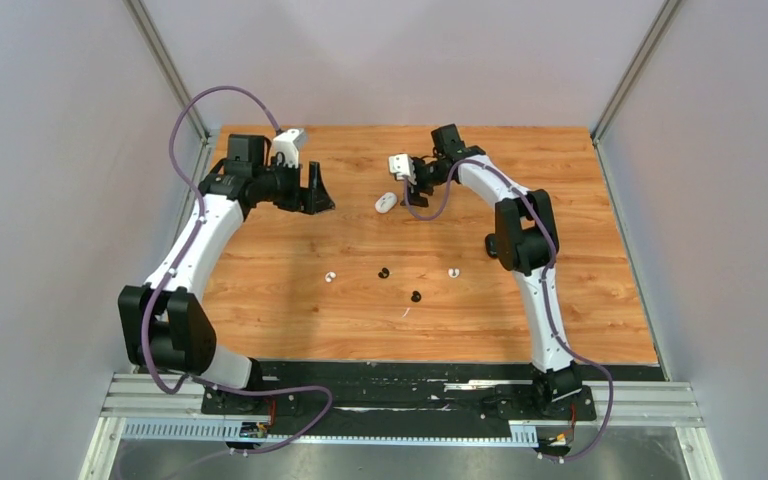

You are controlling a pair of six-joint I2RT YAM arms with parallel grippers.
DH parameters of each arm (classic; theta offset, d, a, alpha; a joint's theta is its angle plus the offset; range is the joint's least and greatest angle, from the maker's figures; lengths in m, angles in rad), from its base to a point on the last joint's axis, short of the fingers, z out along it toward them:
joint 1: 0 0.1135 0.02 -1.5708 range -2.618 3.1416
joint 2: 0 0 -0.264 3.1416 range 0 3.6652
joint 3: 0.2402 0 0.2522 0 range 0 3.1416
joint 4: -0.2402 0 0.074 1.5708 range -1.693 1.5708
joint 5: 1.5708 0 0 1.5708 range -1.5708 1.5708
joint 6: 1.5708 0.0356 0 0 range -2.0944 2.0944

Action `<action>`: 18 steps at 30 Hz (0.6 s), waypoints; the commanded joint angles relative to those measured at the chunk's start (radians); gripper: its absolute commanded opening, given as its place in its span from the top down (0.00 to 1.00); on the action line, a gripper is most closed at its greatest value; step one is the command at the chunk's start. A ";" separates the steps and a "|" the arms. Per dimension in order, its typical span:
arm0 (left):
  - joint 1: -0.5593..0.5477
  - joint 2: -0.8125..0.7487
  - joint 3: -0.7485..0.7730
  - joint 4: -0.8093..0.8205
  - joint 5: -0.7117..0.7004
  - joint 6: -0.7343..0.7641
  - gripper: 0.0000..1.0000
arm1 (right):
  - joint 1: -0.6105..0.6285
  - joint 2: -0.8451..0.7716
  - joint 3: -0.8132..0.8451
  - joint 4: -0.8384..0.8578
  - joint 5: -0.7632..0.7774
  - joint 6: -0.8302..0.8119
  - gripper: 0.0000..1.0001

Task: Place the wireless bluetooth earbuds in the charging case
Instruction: Pick up the charging case from the center of the board.

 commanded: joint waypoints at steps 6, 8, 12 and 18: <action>-0.006 -0.120 -0.031 -0.033 0.060 -0.019 0.10 | 0.035 0.067 0.072 0.019 -0.022 -0.016 0.28; -0.006 -0.134 -0.032 -0.035 0.037 -0.026 0.10 | 0.047 0.077 0.077 0.021 -0.014 -0.009 0.30; -0.005 -0.166 -0.057 -0.021 -0.035 -0.043 0.10 | 0.070 0.118 0.131 0.019 -0.006 0.018 0.33; -0.005 -0.196 -0.081 -0.015 -0.034 -0.043 0.10 | 0.091 0.133 0.127 0.012 0.013 0.002 0.36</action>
